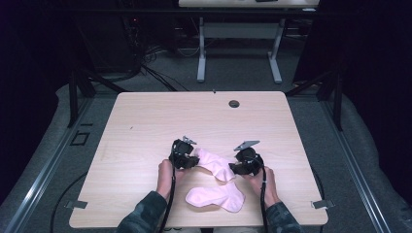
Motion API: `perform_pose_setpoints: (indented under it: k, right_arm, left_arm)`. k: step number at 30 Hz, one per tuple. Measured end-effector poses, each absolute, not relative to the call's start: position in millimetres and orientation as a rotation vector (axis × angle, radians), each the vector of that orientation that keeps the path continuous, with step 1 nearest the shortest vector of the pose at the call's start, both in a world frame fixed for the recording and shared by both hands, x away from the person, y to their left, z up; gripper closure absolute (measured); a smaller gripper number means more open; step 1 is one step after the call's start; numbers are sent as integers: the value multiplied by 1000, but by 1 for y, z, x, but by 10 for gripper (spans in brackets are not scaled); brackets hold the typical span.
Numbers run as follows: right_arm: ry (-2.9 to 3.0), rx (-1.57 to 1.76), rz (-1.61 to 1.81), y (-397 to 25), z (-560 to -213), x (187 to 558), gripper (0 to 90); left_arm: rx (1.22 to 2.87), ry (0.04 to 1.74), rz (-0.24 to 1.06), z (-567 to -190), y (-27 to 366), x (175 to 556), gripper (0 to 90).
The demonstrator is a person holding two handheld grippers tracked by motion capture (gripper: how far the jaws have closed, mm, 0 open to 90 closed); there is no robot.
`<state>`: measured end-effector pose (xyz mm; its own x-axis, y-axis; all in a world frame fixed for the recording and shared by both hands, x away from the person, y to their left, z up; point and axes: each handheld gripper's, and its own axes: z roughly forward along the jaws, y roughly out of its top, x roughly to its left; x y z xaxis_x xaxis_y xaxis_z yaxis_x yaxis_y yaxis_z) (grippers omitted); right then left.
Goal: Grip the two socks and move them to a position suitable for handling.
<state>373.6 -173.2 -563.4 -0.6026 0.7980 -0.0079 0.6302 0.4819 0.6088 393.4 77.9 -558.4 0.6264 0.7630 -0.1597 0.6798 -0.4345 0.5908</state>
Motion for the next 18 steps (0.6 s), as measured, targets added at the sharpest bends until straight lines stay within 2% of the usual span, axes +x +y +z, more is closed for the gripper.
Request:
perform_pose_setpoints:
  k: [3, 5, 9, 14, 18]
  right_arm:
    - [2425, 1240, 883, -179, -559, 370, 494]
    - [2417, 1263, 928, -182, -556, 365, 492]
    - [2428, 1273, 952, -181, -554, 354, 486]
    - [2449, 1290, 956, -173, -561, 349, 499]
    - [2457, 1298, 914, -169, -565, 350, 535]
  left_arm:
    - [2199, 1125, 162, -554, 83, 389, 694]
    - [2183, 1136, 194, -549, 87, 387, 565]
    - [2153, 1154, 250, -541, 95, 392, 423]
    - [2167, 1149, 269, -540, 93, 407, 402]
    - [2182, 1145, 288, -542, 90, 412, 459]
